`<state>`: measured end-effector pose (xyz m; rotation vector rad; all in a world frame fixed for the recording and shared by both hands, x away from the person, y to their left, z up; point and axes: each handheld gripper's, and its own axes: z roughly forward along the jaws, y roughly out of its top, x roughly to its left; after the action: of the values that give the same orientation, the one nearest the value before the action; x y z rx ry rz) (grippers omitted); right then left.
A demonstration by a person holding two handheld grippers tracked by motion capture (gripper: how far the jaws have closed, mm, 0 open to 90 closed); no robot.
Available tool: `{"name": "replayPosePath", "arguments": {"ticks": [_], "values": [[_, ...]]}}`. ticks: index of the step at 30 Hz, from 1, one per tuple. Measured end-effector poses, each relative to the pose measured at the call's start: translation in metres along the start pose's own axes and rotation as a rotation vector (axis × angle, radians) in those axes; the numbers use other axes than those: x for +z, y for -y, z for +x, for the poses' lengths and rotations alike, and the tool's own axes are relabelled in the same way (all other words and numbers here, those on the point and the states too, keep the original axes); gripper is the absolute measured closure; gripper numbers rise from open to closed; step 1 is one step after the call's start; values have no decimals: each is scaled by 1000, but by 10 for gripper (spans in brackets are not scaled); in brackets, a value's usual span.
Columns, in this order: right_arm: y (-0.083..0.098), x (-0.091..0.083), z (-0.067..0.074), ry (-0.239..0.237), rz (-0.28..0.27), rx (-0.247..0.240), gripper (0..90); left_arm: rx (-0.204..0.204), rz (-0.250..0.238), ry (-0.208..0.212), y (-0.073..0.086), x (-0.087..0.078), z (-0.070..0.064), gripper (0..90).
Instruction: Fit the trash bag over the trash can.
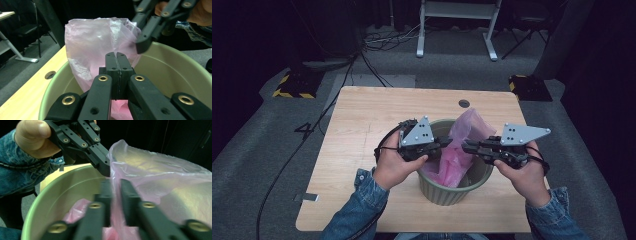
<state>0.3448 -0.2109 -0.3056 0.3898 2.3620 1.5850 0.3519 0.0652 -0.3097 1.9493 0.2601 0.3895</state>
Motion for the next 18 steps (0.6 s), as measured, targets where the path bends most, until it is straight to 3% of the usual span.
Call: {"name": "replayPosePath", "arguments": {"ticks": [6, 13, 18], "values": [[6, -22, -10, 110, 1, 28, 900, -49, -15, -60, 13, -23, 12, 900], [9, -42, -15, 162, 13, 45, 900, -88, -19, -88, 25, -37, 18, 900], [17, -58, -23, 211, 27, 95, 900, -105, -18, -138, 31, -52, 21, 900]]}}
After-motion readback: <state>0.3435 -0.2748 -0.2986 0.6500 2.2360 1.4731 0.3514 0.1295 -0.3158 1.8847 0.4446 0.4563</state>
